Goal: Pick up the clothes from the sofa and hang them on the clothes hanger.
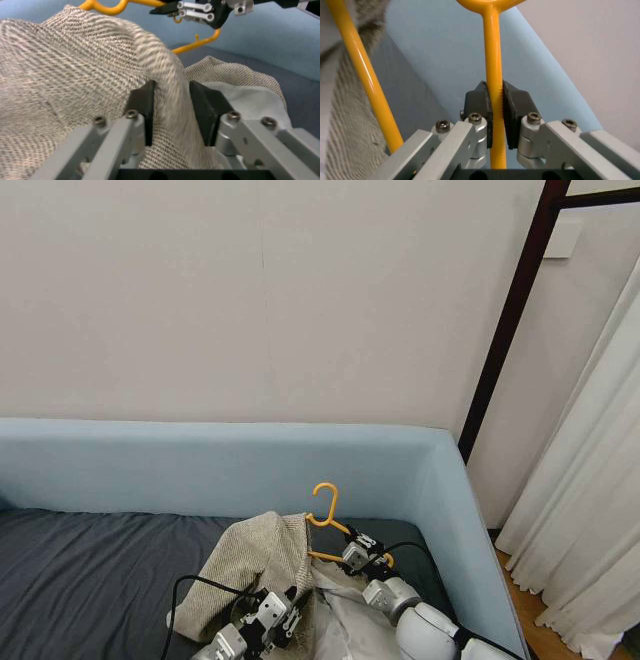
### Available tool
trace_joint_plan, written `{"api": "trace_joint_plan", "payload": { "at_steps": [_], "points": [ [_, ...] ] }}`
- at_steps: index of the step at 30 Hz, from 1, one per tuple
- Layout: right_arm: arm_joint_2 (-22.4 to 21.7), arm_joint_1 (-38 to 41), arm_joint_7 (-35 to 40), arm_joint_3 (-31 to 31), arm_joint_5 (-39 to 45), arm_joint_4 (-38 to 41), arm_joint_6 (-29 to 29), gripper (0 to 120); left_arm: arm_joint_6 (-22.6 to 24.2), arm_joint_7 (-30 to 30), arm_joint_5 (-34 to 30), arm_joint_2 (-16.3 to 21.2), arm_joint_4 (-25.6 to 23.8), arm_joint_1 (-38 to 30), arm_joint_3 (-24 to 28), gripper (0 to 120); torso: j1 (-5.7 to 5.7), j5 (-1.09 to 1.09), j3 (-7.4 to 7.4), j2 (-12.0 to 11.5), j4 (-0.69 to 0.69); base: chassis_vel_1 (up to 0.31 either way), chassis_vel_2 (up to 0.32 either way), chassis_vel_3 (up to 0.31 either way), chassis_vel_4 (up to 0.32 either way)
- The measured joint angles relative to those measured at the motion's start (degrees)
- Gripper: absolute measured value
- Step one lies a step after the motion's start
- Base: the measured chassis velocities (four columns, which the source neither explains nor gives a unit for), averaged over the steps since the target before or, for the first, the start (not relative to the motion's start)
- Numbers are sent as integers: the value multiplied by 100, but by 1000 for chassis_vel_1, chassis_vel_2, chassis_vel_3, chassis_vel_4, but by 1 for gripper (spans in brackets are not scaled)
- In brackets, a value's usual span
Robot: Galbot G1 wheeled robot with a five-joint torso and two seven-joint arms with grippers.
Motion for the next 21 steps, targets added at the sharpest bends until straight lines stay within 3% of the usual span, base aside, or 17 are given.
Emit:
{"api": "trace_joint_plan", "payload": {
  "at_steps": [8, 11, 13, 17, 21],
  "points": [
    [-151, -288, -1, 306, -93, 59, 157, 5, -59, -125, 368, 178, -118, 120, 225, 63, 0, 1, 0, 0, -1, 0, 0, 0, 0],
    [-156, -327, 8, 346, -139, 66, 237, 5, -262, -119, 410, 142, -210, 422, -41, 77, 0, 0, 0, 0, 1, 0, 0, 0, 0],
    [-156, -336, 14, 353, -148, 66, 252, 5, -319, -114, 410, 140, -232, 473, -131, 81, 0, 0, 0, 0, 1, 0, 0, 0, 0],
    [-161, -392, 39, 364, -233, 66, 349, 5, -682, 31, -189, 200, -499, 512, -917, 98, 0, 0, 0, 0, 1, 0, 0, 0, 0],
    [-123, -352, 41, 326, -267, 56, 401, 5, -842, 150, -944, 422, -613, 255, -1435, 100, 0, 0, 0, 0, -4, 0, 0, 0, 0]
  ]
}}
